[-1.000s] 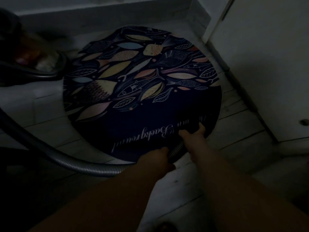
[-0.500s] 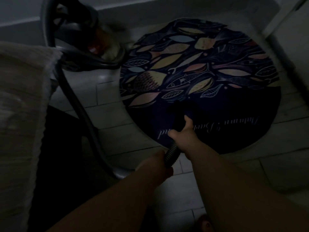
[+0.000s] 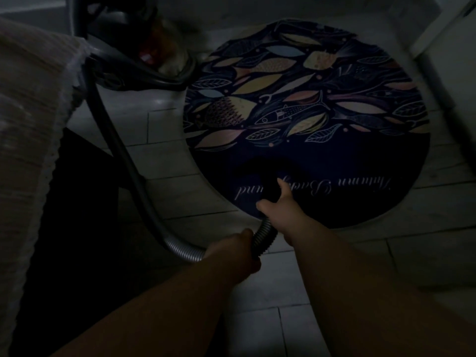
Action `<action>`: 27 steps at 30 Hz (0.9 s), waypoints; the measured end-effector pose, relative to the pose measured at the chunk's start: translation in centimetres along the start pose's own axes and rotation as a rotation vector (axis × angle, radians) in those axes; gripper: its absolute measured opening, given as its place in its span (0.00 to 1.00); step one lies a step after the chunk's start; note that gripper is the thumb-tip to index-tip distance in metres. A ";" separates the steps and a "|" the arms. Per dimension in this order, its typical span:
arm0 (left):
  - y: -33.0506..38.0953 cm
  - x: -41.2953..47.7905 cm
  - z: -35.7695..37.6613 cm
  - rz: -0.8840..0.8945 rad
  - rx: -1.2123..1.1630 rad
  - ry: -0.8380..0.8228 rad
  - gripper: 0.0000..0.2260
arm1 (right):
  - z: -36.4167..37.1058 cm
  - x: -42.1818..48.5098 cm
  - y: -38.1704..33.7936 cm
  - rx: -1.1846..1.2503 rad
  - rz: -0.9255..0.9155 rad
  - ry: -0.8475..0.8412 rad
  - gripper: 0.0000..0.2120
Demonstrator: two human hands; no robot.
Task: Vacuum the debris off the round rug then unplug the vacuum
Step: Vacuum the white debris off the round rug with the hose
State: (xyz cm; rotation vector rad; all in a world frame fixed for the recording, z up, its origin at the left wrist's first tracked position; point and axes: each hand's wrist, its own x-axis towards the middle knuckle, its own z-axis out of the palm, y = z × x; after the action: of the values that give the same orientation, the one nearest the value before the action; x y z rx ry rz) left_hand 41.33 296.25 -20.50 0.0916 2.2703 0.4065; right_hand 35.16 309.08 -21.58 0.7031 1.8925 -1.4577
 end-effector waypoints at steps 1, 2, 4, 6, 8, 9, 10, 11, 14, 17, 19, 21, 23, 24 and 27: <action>0.6 0.2 0.2 0.011 0.012 -0.006 0.16 | -0.6 -0.1 0.3 0.008 0.005 0.009 0.39; 1.2 0.3 0.5 0.022 0.024 -0.012 0.17 | -1.4 -0.2 0.6 0.017 0.013 0.018 0.39; 2.6 0.8 1.1 0.045 0.050 -0.001 0.17 | -3.2 -0.4 1.4 0.036 0.017 0.050 0.39; 4.3 1.2 1.9 0.078 0.073 0.001 0.17 | -5.1 -0.7 2.3 0.064 0.028 0.074 0.40; 6.2 1.6 2.8 0.107 0.084 -0.012 0.17 | -7.2 -1.2 3.3 0.087 0.042 0.104 0.40; 7.2 1.7 3.4 0.124 0.095 -0.004 0.17 | -8.3 -1.5 3.8 0.093 0.045 0.119 0.39; 8.1 1.9 3.9 0.145 0.113 0.013 0.17 | -9.3 -1.7 4.3 0.098 0.048 0.133 0.39; 9.1 2.0 4.4 0.162 0.140 0.035 0.16 | -10.3 -1.9 4.9 0.106 0.051 0.148 0.39; 12.2 2.3 5.9 0.183 0.231 0.112 0.15 | -13.3 -2.6 6.6 0.149 0.063 0.216 0.39; 15.2 2.7 6.8 0.207 0.279 0.140 0.16 | -16.4 -3.2 8.1 0.217 0.071 0.276 0.40; 16.8 3.1 7.4 0.228 0.306 0.139 0.17 | -18.2 -3.4 9.0 0.248 0.074 0.320 0.40; 18.2 3.5 7.9 0.252 0.327 0.144 0.18 | -19.7 -3.7 9.8 0.288 0.078 0.372 0.40; 19.2 3.8 8.7 0.283 0.341 0.152 0.17 | -20.8 -4.0 10.6 0.315 0.084 0.415 0.39; 19.5 3.8 9.0 0.293 0.347 0.150 0.17 | -21.0 -4.1 11.0 0.325 0.092 0.435 0.39; 19.8 3.8 9.6 0.309 0.358 0.120 0.17 | -21.0 -4.6 12.2 0.346 0.103 0.501 0.38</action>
State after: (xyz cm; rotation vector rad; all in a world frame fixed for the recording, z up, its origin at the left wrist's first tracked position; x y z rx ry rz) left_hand 44.64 318.27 -22.86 0.6207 2.4321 0.1609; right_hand 43.74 332.31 -22.03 1.4185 1.9307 -1.6713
